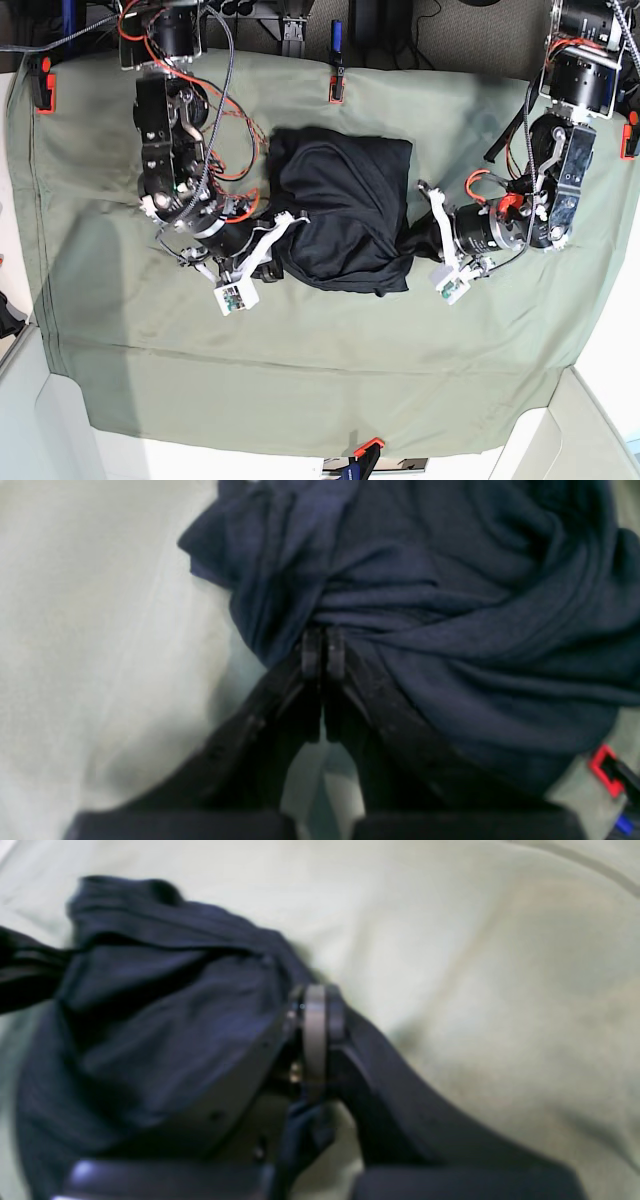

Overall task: Fold the T-shirt properly
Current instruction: 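Tuck and square the folded bundle, then open both grippers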

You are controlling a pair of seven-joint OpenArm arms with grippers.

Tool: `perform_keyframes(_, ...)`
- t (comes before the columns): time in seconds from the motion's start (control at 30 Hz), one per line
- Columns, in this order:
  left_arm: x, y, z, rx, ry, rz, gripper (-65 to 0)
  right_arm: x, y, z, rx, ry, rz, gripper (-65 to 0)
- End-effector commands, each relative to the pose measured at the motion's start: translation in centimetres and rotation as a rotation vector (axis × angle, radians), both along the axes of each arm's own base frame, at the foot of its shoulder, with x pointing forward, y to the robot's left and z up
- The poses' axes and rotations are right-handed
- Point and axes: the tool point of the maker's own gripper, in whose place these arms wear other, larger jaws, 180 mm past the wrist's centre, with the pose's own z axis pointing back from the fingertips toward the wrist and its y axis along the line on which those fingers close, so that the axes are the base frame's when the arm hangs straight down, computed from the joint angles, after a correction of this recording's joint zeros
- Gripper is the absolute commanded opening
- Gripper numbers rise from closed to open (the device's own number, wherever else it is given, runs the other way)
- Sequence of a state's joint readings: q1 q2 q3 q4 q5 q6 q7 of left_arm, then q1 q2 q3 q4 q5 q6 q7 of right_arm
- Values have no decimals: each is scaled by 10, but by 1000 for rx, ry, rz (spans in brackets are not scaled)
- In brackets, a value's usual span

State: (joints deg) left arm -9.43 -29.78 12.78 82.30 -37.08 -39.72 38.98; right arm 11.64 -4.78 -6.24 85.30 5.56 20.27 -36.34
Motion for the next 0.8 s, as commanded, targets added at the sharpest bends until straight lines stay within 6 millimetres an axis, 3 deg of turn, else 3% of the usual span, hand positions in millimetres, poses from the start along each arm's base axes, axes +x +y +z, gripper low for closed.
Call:
perform_keyframes(0.0,15,2,17,-22,-49,9,-650,17,4,18,28,-65,-4,-650)
perform_keyframes(0.2,36,14,24,-1,-67,38,-650,48,6,18,23,-74,-4,-650)
perform_keyframes(0.37,41,18,27,37,-87,35,-650,68,10,25,11,-95,-3,-650)
perform_keyframes(0.63,37,28,24,63,-40,38,-650,97,0,44,-65,-146,-20,-650)
perform_keyframes(0.77,18,42,26,81,71,19,-650,98,-7,53,-80,-156,-35,-650)
